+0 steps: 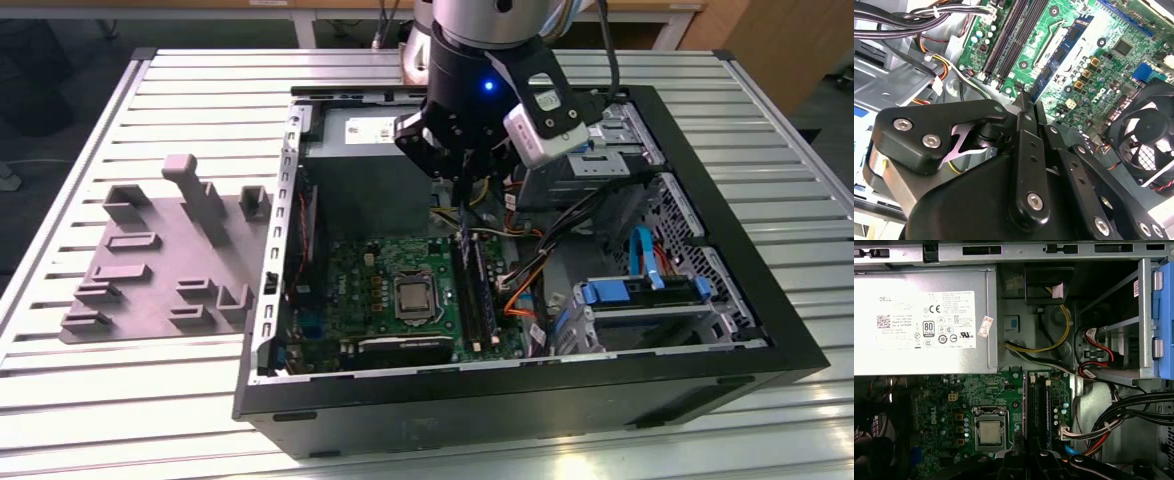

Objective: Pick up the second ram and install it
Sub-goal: 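Insert the second ram into the second slot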

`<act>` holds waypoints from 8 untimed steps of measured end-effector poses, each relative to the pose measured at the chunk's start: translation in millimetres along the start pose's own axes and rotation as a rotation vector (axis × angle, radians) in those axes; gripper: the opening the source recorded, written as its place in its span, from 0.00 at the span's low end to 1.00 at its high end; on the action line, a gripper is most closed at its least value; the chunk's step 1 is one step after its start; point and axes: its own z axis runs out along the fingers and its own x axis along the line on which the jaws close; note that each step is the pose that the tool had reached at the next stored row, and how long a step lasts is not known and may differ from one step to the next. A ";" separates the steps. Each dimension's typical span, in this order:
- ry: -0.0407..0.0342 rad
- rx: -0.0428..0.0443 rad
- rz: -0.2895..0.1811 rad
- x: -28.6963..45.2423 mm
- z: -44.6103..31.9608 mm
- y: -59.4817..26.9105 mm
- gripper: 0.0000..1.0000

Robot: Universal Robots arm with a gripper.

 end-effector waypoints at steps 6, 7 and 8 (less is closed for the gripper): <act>-0.0001 0.0005 0.000 0.0 0.2 0.0 0.14; -0.0001 0.0006 0.000 0.0 0.1 0.0 0.14; -0.0001 0.0006 0.000 0.0 0.1 0.0 0.14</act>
